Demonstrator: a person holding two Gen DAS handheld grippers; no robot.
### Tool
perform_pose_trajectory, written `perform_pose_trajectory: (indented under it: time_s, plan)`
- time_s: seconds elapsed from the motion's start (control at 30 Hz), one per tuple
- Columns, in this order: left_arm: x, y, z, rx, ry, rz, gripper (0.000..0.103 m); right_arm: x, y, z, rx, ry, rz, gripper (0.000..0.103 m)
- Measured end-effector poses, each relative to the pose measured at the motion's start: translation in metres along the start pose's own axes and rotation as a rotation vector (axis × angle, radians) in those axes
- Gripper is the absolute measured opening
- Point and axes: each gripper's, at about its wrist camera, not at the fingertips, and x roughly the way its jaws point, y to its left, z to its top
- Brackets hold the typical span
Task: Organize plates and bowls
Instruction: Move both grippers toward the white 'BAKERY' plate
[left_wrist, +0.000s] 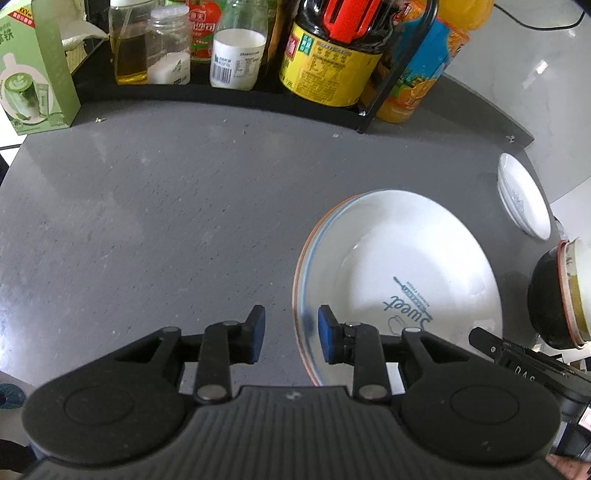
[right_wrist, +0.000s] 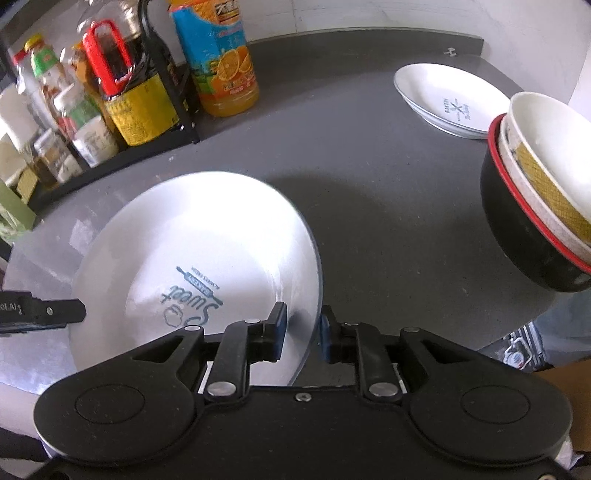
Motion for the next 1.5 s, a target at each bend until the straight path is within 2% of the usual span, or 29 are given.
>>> perform_pose_trajectory:
  time_s: [0.2, 0.33, 0.43, 0.57, 0.7, 1.0, 1.5]
  plan:
    - [-0.011, -0.012, 0.007, 0.019, -0.028, -0.012, 0.029, -0.024, -0.007, 0.010, -0.005, -0.049, 0.030, 0.026]
    - [-0.017, -0.025, 0.015, 0.035, -0.057, -0.016, 0.043, -0.042, -0.016, 0.017, 0.008, -0.086, 0.045, 0.040]
    - [-0.020, -0.041, 0.022, 0.052, -0.069, -0.020, 0.051, -0.054, -0.025, 0.023, 0.014, -0.115, 0.051, 0.044]
    - [-0.022, -0.064, 0.031, 0.078, -0.085, -0.033, 0.056, -0.070, -0.042, 0.040, 0.028, -0.150, 0.064, 0.054]
    - [-0.023, -0.088, 0.037, 0.110, -0.098, -0.052, 0.065, -0.085, -0.063, 0.058, 0.046, -0.193, 0.077, 0.062]
    - [-0.012, -0.140, 0.051, 0.155, -0.089, -0.081, 0.066, -0.101, -0.105, 0.089, 0.098, -0.257, 0.073, 0.070]
    - [0.028, -0.217, 0.063, 0.168, -0.049, -0.084, 0.067, -0.097, -0.182, 0.123, 0.133, -0.262, 0.081, 0.074]
